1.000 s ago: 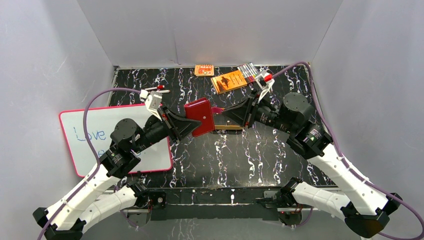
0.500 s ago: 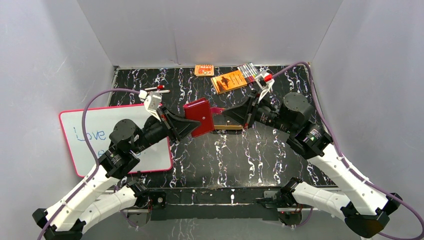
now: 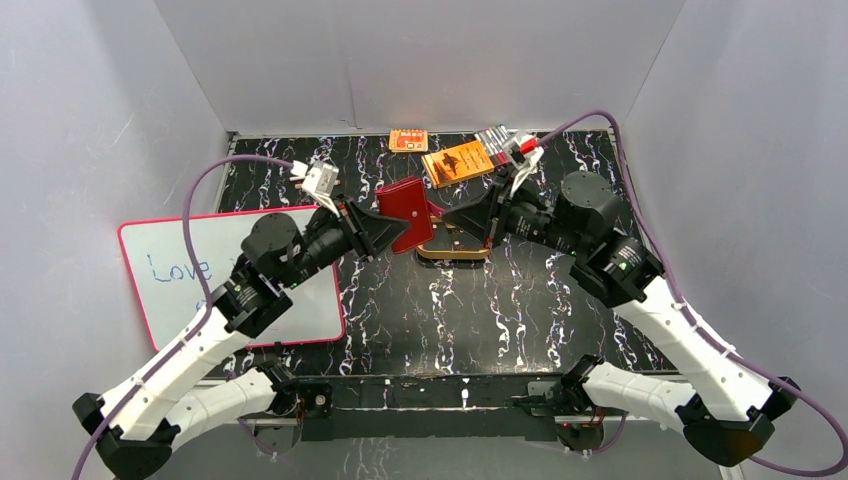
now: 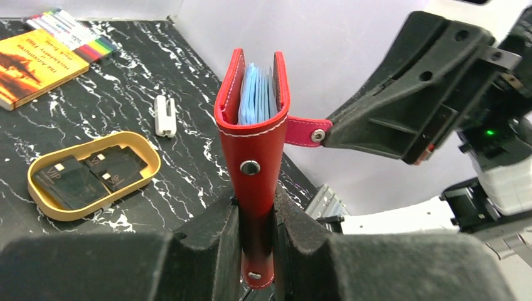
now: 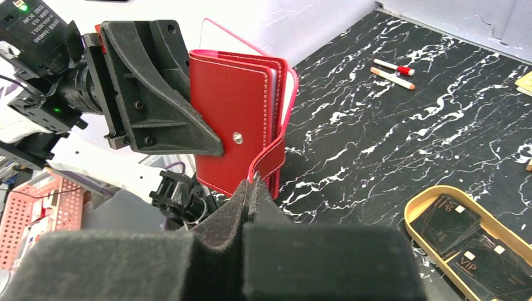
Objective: Put the credit cards into the card holder
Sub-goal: Close the card holder.
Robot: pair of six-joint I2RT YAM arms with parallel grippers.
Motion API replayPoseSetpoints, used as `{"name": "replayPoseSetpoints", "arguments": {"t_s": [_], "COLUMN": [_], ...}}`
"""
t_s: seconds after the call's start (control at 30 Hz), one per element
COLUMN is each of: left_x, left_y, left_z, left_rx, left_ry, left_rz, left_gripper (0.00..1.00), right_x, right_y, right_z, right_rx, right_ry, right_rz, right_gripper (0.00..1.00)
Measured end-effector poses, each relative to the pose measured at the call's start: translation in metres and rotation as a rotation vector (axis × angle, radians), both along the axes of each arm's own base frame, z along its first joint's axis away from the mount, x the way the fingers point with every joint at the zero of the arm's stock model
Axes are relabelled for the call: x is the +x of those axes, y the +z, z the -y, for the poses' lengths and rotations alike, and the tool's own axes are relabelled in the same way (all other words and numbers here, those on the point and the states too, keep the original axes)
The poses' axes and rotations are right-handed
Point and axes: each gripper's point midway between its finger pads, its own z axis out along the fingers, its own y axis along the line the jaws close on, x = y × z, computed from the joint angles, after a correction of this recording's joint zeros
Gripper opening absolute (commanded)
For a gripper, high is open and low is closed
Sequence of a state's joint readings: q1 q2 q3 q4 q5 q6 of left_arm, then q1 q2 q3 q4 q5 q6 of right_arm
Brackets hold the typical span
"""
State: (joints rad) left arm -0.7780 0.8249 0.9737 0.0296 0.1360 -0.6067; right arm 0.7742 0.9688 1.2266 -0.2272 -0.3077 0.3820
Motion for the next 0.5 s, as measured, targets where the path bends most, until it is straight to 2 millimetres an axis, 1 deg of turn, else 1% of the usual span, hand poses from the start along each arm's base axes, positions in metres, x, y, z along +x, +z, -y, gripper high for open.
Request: {"name": "replayPoseSetpoints", "arguments": {"t_s": [0.13, 0.27, 0.5], "left_x": [0.017, 0.031, 0.044], "left_y": [-0.007, -0.017, -0.035], "left_z": [0.005, 0.006, 0.008], "left_rx": [0.028, 0.056, 0.099], "left_ry": [0.054, 0.108, 0.155], "left_rz": [-0.052, -0.098, -0.141], "left_gripper": [0.0, 0.0, 0.0], "right_x": [0.012, 0.026, 0.042], "right_y": [-0.005, -0.019, -0.036], "right_z": [-0.004, -0.006, -0.009], "right_rx": [-0.038, -0.086, -0.134], "right_ry": [-0.028, -0.071, -0.122], "right_rz": [0.001, -0.016, -0.047], "right_gripper": [0.0, 0.0, 0.0]}}
